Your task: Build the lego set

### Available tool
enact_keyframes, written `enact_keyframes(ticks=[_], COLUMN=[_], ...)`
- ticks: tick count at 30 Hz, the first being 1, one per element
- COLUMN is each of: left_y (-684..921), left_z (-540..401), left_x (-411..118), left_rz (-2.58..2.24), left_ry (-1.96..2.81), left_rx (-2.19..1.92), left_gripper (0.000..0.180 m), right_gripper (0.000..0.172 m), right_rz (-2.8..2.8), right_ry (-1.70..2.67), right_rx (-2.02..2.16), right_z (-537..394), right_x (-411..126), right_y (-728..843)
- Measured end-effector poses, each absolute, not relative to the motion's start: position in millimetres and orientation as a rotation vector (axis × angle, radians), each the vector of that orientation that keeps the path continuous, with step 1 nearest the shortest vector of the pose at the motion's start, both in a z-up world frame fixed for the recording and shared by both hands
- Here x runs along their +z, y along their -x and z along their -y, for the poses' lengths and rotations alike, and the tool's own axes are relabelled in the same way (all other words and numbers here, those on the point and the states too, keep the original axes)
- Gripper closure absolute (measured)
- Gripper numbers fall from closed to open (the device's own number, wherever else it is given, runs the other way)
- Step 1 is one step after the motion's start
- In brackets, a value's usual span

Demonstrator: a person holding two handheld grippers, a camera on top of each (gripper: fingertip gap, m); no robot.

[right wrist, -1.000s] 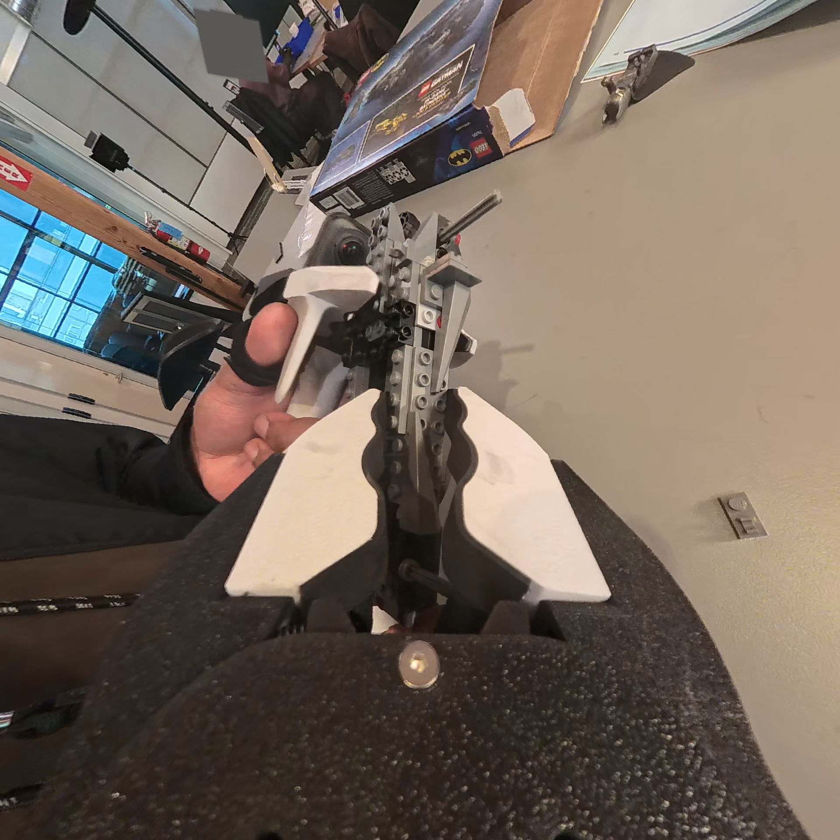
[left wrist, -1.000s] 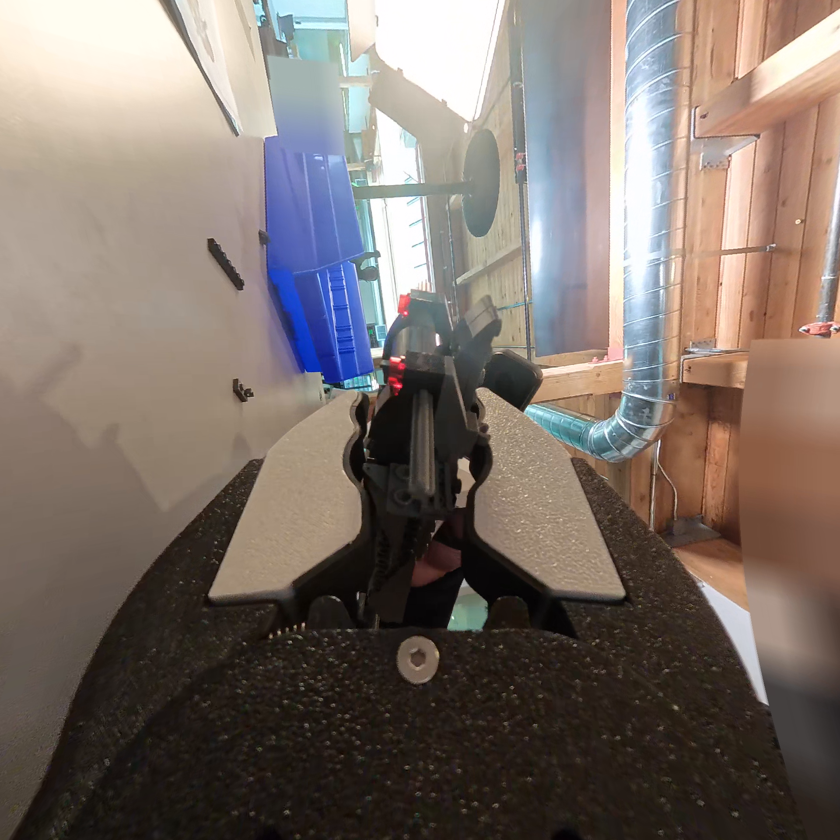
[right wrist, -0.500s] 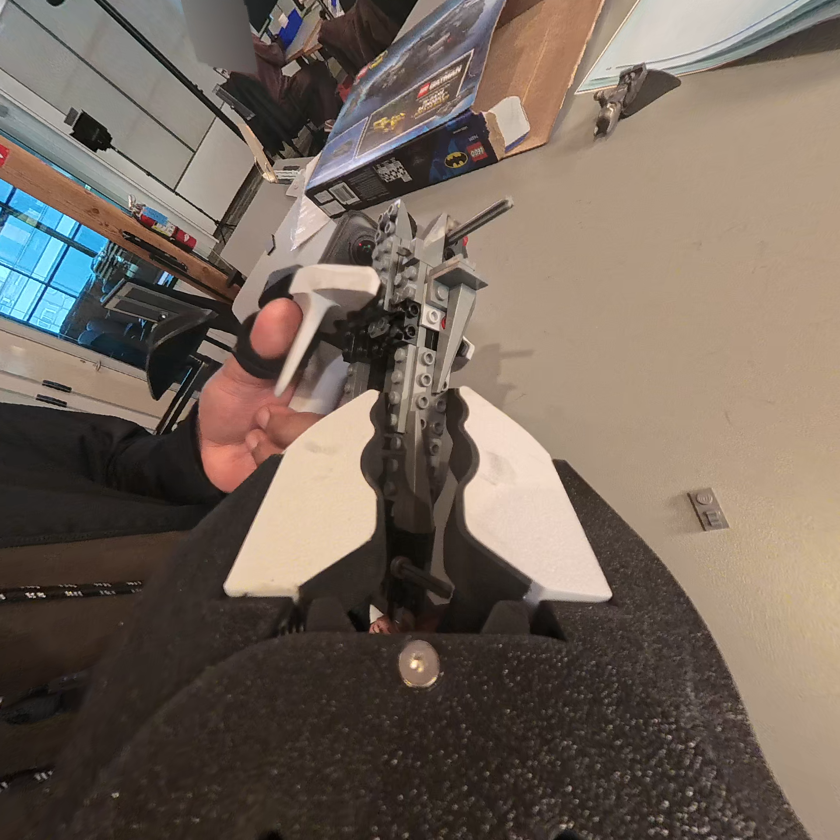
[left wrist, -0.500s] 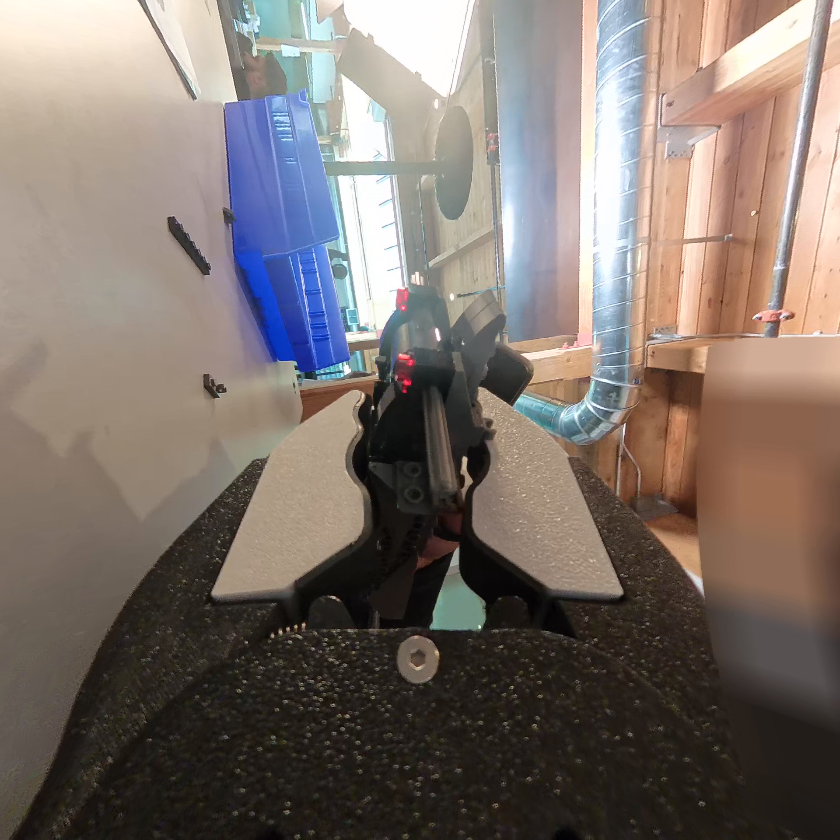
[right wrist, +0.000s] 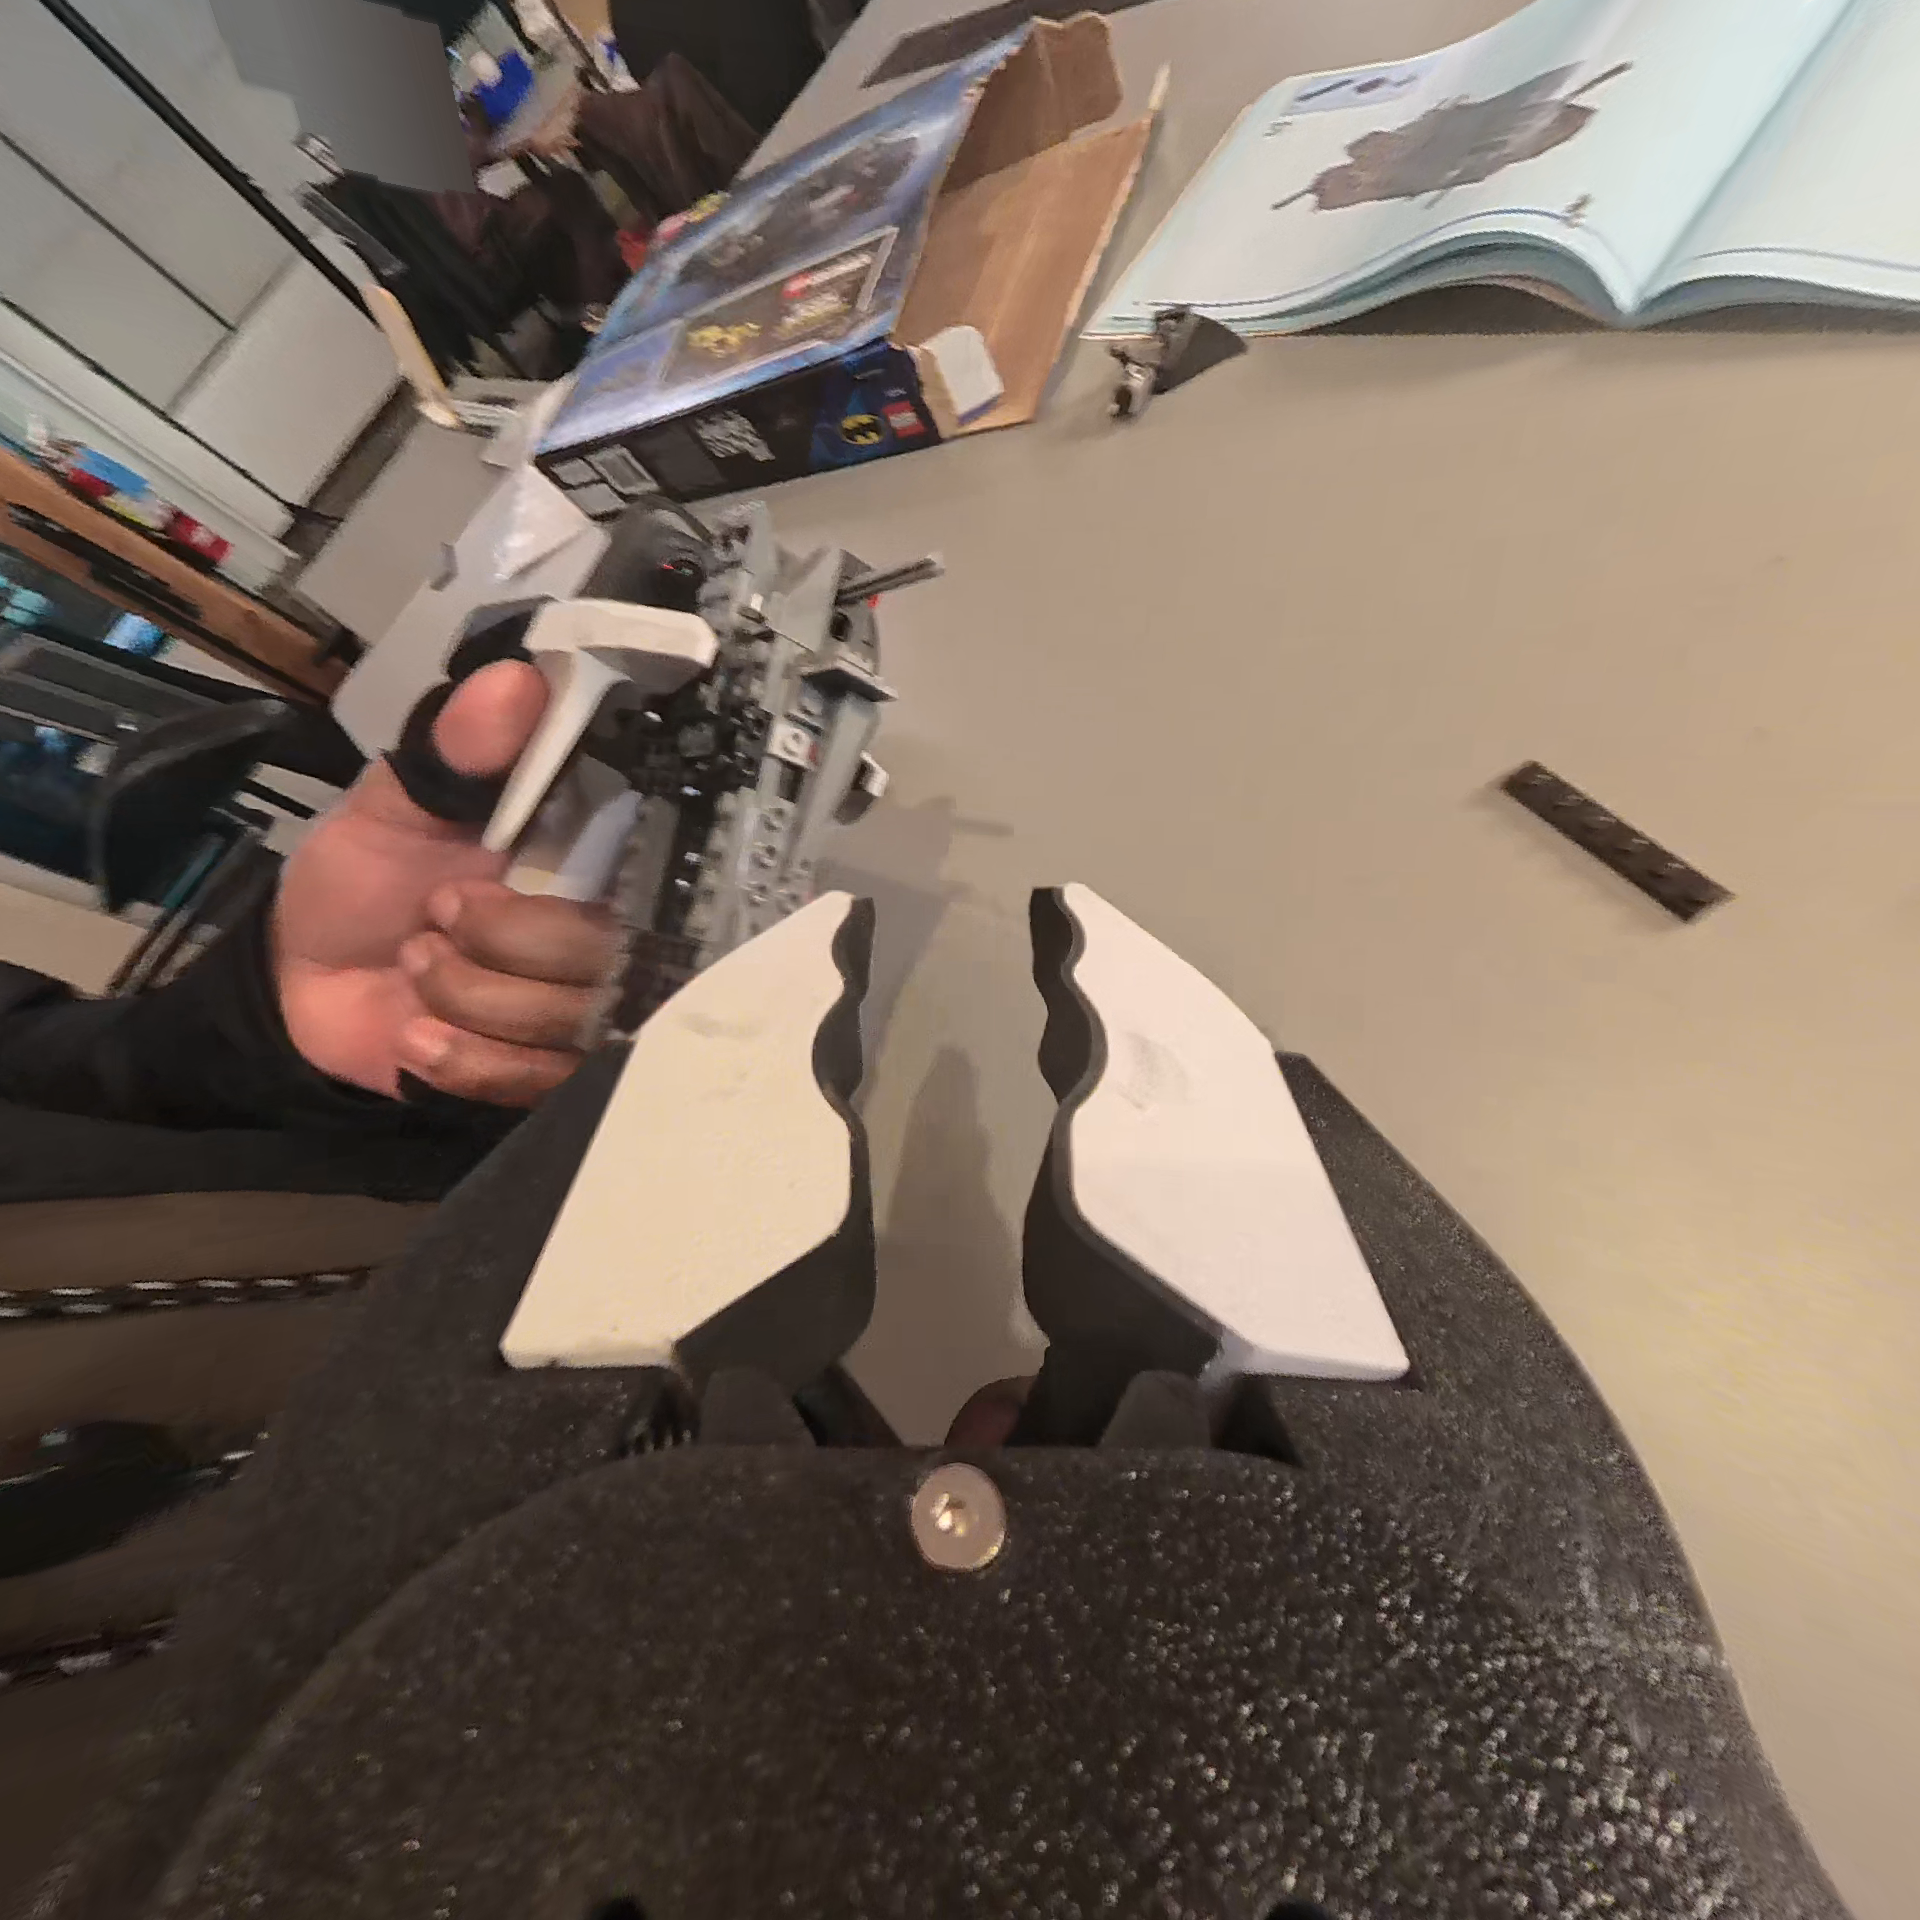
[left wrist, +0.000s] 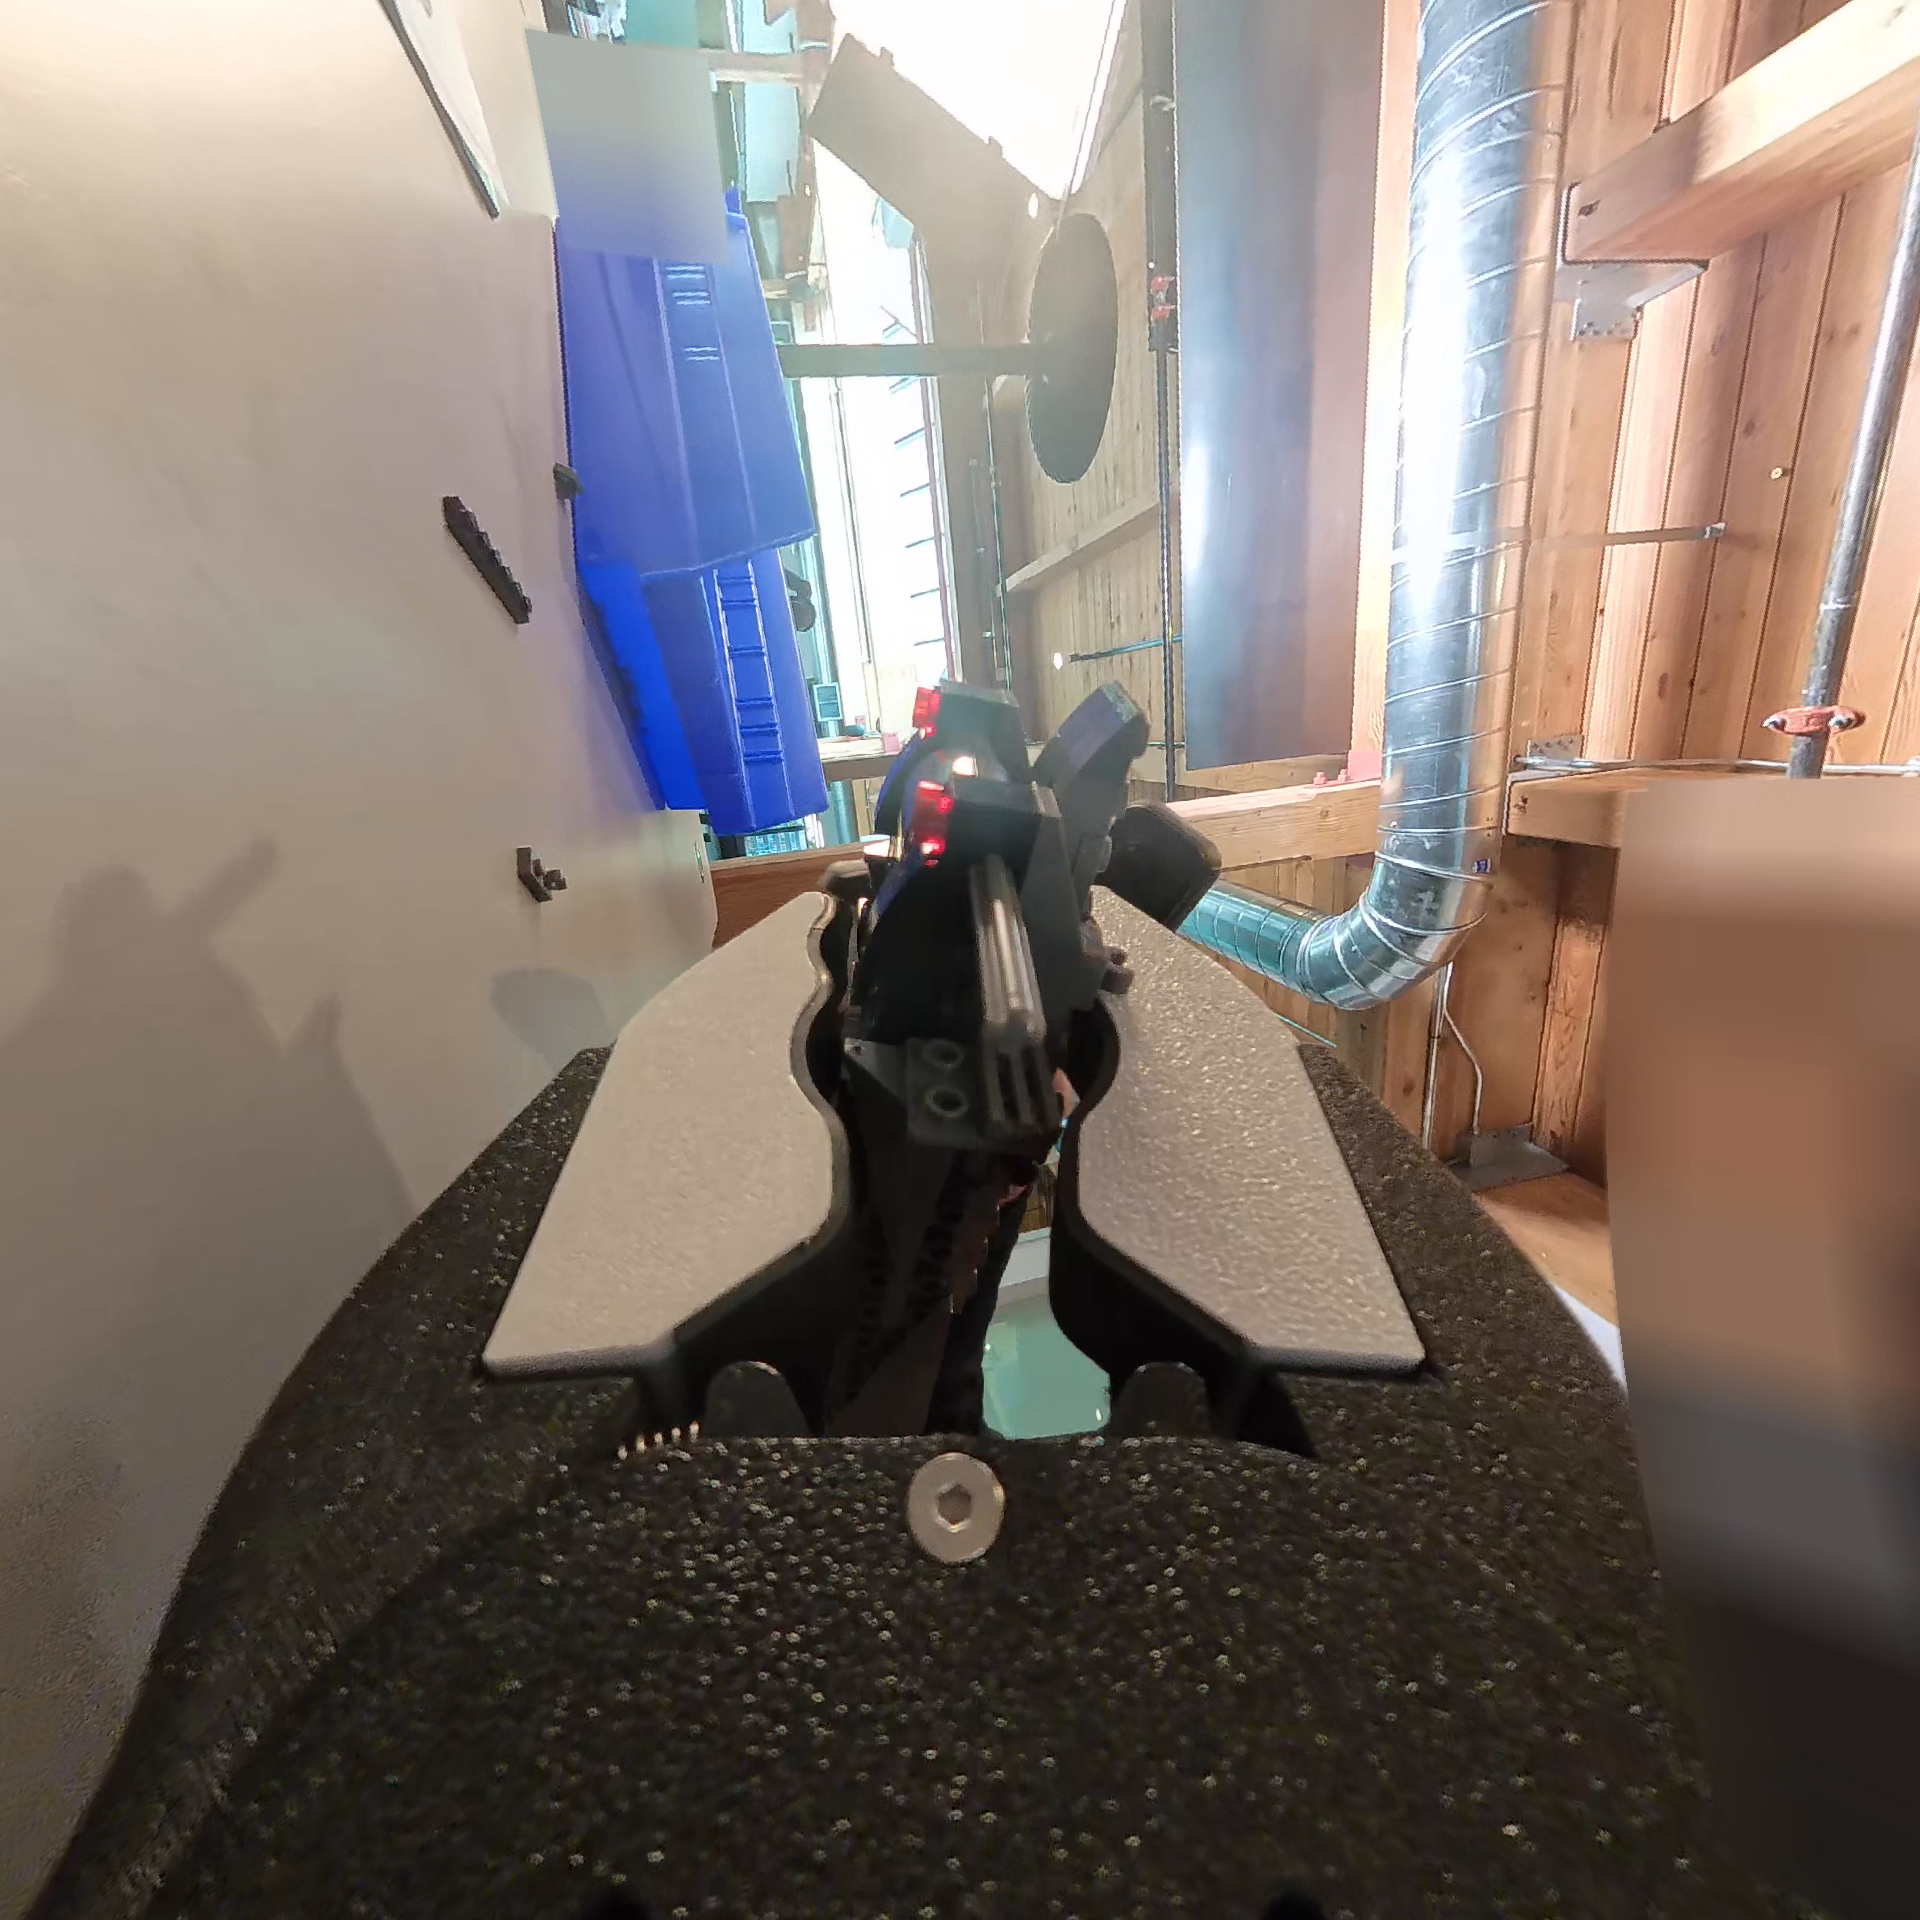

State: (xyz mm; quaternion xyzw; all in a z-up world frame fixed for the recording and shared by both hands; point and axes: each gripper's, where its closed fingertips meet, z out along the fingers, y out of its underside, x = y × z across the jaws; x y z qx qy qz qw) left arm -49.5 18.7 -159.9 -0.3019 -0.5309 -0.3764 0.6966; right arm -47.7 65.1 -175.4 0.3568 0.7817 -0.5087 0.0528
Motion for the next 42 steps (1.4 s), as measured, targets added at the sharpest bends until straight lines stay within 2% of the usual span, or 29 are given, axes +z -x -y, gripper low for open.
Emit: enact_keyframes(ticks=[6,11,15,21,25,27,31,37,42], left_y=[51,51,51,48,48,49,54,60,59], left_z=[-20,-20,-22,-27,-28,-28,-23,-17,-21], left_x=[-162,-163,-166,-168,-171,-171,-174,-184,-188], left_rz=[1.195,1.204,1.215,1.219,1.231,1.236,1.262,1.324,1.344], left_ry=[0.654,0.677,0.708,0.729,0.724,0.711,0.644,0.628,0.620], left_rx=[-0.870,-0.871,-0.875,-0.888,-0.900,-0.905,-0.927,-0.897,-0.914], left_gripper=[0.141,0.141,0.140,0.141,0.140,0.141,0.141,0.141,0.140], right_gripper=[0.141,0.142,0.144,0.147,0.164,0.164,0.165,0.165,0.164], right_rz=[-2.686,-2.946,-3.038,-3.110,-3.060,-3.077,-3.044,-2.902,-2.980], right_ry=[-1.042,-0.794,-0.566,-0.486,-0.523,-0.513,-0.436,-0.036,0.236], right_rx=[-1.496,-1.461,-1.218,-0.788,-0.791,-0.795,-0.950,-1.394,-1.247], right_z=[-91,-109,-107,-113,-106,-105,-97,-53,-24], right_x=[-198,-202,-218,-258,-259,-259,-246,-165,-164], right_y=[73,116,142,155,154,153,137,65,31])
